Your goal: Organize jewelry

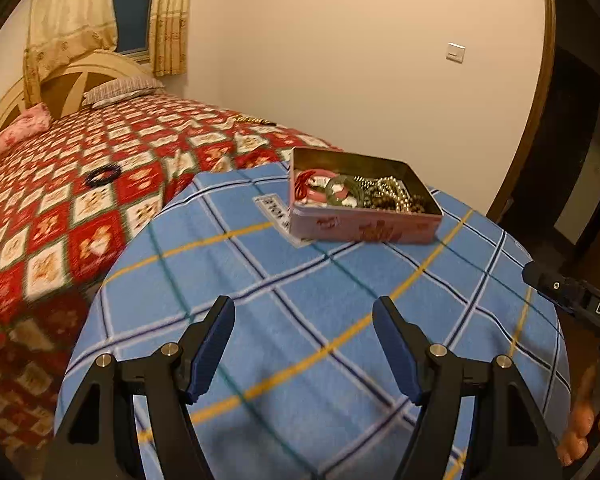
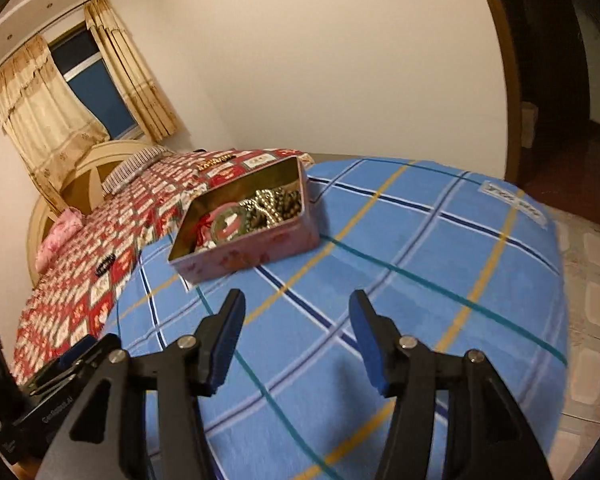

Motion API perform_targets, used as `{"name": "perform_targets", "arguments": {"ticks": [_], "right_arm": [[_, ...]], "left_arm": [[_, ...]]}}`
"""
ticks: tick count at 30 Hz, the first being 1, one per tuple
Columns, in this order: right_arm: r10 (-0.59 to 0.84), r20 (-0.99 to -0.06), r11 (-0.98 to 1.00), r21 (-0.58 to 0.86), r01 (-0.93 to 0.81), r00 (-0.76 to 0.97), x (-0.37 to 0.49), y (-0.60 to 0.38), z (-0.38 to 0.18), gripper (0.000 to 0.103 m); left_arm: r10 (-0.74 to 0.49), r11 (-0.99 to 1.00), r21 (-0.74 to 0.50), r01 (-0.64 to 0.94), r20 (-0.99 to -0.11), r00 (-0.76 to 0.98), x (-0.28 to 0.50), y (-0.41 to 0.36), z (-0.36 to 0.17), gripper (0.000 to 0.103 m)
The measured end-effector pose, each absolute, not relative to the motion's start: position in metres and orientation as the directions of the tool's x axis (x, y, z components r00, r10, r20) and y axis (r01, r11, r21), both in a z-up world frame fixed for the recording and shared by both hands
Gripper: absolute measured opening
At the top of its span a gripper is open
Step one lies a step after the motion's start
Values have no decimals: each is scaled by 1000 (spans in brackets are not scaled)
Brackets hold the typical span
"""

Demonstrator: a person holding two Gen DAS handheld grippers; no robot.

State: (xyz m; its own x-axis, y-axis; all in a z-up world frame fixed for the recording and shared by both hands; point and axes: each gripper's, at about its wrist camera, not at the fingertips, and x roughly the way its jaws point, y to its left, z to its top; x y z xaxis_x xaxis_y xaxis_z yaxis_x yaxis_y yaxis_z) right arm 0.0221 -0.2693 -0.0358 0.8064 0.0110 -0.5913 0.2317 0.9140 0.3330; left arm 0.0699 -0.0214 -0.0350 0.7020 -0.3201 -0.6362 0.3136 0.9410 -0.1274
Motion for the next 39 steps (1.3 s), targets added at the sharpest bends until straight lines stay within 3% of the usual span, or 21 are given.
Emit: {"name": "perform_targets", "arguments": {"ticks": [10, 15, 17, 23, 33, 39], "right_arm": [[-86, -602, 932, 232, 277, 794, -17, -245, -21, 77], [-104, -572, 939, 214, 270, 814, -31, -238, 0, 80], [-114, -549, 942, 206, 267, 828, -36, -234, 10, 87], [-123, -495, 952, 186, 243, 860, -42, -224, 31, 95], [-137, -532, 945, 184, 272, 836, -35, -224, 21, 95], [-175, -455, 948, 161, 274, 873, -36, -217, 47, 95]], "left_arm": [[-151, 984, -25, 176, -637, 756, 38, -10, -12, 72], [-166, 982, -35, 184, -614, 771, 26, -6, 7, 72], [-151, 984, -15, 179, -611, 777, 22, -7, 13, 72], [-134, 984, 11, 177, -613, 779, 21, -12, 25, 72], [-83, 989, 44, 139, -612, 786, 30, -12, 29, 72], [-82, 989, 56, 140, -579, 811, 32, -13, 43, 72]]}}
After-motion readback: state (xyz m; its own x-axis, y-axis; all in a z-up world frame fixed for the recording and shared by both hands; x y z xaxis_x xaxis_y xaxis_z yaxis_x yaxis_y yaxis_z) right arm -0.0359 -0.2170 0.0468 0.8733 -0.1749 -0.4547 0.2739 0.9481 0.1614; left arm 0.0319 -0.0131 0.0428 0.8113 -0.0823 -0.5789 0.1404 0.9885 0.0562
